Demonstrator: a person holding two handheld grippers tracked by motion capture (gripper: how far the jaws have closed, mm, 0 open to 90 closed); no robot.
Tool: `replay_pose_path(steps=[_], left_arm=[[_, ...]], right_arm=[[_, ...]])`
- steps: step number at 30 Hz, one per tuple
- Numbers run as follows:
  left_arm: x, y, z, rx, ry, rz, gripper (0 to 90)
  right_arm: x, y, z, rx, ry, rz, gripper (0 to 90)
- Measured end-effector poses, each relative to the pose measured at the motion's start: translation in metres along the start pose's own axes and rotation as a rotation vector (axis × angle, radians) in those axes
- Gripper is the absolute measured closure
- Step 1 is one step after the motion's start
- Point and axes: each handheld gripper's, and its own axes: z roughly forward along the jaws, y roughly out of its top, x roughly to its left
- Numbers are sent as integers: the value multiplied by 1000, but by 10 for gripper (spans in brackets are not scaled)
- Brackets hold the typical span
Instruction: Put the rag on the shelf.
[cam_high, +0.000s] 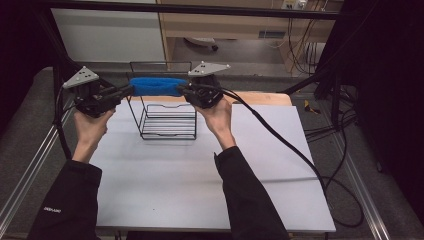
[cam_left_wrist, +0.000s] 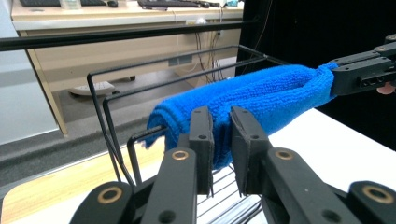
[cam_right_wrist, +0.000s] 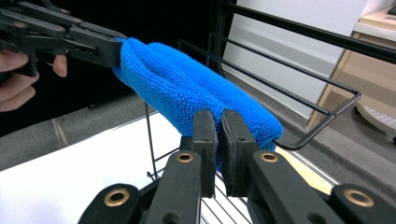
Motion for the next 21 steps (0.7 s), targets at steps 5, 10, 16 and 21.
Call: replay_pose_path(steps=[5, 10, 16, 21], left_arm=[[0, 4, -6, 5, -9, -5, 736], [0, 17, -15, -25, -4, -26, 694], [-1, 26, -12, -14, 9, -36, 761], [-2, 20, 0, 50, -36, -46, 860]], right_arm=[[-2, -4, 1, 1, 7, 10, 857], [-2, -5, 2, 0, 6, -3, 856], [-1, -7, 3, 4, 6, -21, 848], [-1, -9, 3, 5, 4, -40, 841]])
